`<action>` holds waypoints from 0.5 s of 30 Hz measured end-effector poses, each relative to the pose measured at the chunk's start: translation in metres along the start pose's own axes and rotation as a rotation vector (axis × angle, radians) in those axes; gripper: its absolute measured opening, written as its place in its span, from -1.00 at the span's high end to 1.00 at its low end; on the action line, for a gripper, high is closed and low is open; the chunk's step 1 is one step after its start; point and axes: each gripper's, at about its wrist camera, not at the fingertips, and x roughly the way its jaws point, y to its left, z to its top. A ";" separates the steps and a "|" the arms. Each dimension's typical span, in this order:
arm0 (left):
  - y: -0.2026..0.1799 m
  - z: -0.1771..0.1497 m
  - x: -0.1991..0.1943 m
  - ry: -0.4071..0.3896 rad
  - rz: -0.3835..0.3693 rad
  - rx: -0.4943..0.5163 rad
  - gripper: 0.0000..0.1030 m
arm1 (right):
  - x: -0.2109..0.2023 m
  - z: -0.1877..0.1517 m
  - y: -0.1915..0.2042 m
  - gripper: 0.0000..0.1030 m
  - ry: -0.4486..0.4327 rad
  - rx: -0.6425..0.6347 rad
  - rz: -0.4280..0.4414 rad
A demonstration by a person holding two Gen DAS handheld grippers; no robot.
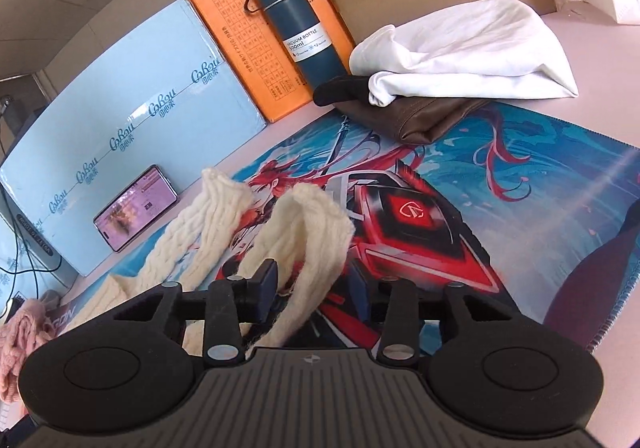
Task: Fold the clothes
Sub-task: 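Grasp the vest's other side with the right gripper and fold it toward the center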
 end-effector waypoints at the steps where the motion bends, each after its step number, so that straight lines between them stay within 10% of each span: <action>1: 0.003 -0.001 0.001 0.009 -0.005 -0.019 -0.96 | 0.003 0.001 -0.001 0.75 0.003 0.004 0.012; 7: 0.006 -0.004 0.002 0.018 -0.021 -0.038 -0.97 | -0.022 0.006 0.042 0.83 -0.105 -0.084 0.242; 15: 0.010 -0.003 0.004 0.028 -0.036 -0.068 -0.97 | -0.046 -0.029 0.132 0.83 0.003 -0.346 0.538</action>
